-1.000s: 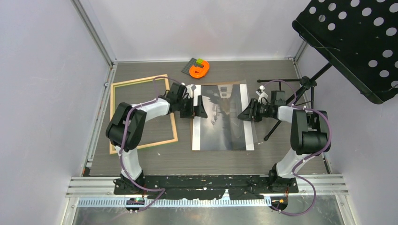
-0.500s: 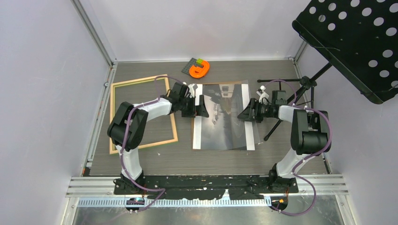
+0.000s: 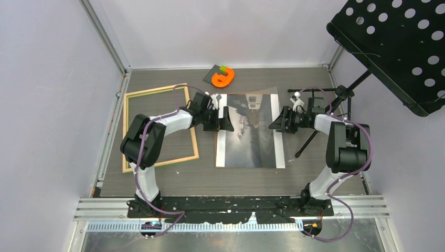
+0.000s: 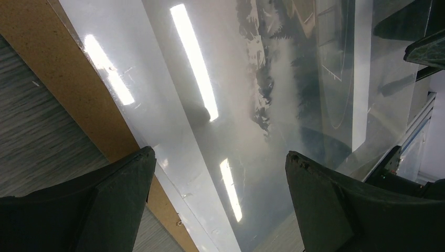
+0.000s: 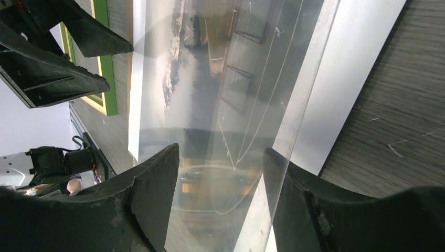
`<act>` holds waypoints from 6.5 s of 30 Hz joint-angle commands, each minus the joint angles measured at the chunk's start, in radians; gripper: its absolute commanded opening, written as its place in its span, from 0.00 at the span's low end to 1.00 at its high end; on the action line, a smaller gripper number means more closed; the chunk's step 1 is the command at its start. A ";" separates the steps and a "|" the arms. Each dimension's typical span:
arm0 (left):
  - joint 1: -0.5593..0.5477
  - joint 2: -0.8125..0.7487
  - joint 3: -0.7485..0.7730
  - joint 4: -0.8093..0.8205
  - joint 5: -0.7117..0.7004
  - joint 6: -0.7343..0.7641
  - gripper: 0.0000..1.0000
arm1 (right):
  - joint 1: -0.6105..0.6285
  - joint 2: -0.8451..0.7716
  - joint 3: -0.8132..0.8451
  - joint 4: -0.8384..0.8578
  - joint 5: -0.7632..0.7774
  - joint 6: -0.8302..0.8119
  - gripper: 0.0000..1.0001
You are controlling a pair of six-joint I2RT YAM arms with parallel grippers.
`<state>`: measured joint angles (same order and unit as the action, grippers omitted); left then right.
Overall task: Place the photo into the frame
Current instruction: Pick up the photo frame item at the center of the board, then move the photo frame to the center of the board.
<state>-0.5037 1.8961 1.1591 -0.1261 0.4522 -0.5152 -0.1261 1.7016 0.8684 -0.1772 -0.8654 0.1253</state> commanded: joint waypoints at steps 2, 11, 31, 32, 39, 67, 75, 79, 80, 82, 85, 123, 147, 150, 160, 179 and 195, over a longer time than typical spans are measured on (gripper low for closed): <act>-0.015 0.040 0.005 -0.023 -0.026 0.021 0.99 | -0.021 -0.007 0.054 -0.060 -0.018 -0.056 0.65; -0.015 0.041 0.014 -0.027 -0.026 0.023 0.99 | -0.019 0.022 0.035 -0.028 -0.098 -0.032 0.59; -0.020 0.043 0.021 -0.032 -0.023 0.040 0.99 | 0.013 0.013 0.043 -0.026 -0.180 0.017 0.27; -0.020 0.043 0.021 -0.033 -0.024 0.042 0.99 | 0.013 0.013 0.045 -0.030 -0.176 0.016 0.22; -0.018 0.018 0.026 -0.038 -0.030 0.057 0.99 | 0.011 0.000 0.053 -0.047 -0.164 0.019 0.06; 0.561 -0.566 -0.025 -0.443 -0.237 0.418 0.99 | 0.080 -0.283 -0.031 0.642 -0.246 0.727 0.06; 0.764 -0.487 0.007 -0.608 -0.354 0.566 0.99 | 0.189 -0.297 0.000 0.786 -0.219 0.853 0.06; 0.859 -0.396 0.052 -0.670 -0.356 0.643 0.99 | 0.247 -0.285 0.021 0.797 -0.210 0.863 0.06; 0.889 -0.360 0.070 -0.685 -0.354 0.655 1.00 | 0.260 -0.280 0.022 0.798 -0.208 0.860 0.06; 0.930 -0.312 0.088 -0.703 -0.343 0.673 1.00 | 0.278 -0.272 0.025 0.798 -0.205 0.855 0.06; 0.973 -0.259 0.108 -0.705 -0.341 0.688 0.98 | 0.294 -0.264 0.026 0.783 -0.202 0.834 0.06; 1.028 0.047 0.249 -0.733 -0.282 0.797 0.41 | 0.370 -0.266 0.037 0.538 -0.170 0.603 0.06; 1.030 -0.025 0.153 -0.644 -0.277 0.795 0.00 | 0.387 -0.262 0.044 0.517 -0.150 0.574 0.06; 1.025 -0.041 0.144 -0.651 -0.256 0.786 0.00 | 0.389 -0.248 0.025 0.661 -0.150 0.678 0.06; 0.959 -0.118 0.073 -0.640 -0.209 0.707 0.00 | 0.436 -0.146 0.095 0.757 -0.112 0.778 0.06; 0.811 -0.222 -0.085 -0.545 -0.104 0.522 0.00 | 0.555 0.138 0.197 1.075 -0.039 1.001 0.06; 0.791 -0.273 -0.157 -0.545 -0.107 0.479 0.00 | 0.622 0.339 0.267 1.182 -0.023 1.075 0.06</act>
<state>0.2955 1.6733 1.0134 -0.6556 0.2642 -0.0010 0.4644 2.0235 1.0775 0.8867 -0.9024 1.1660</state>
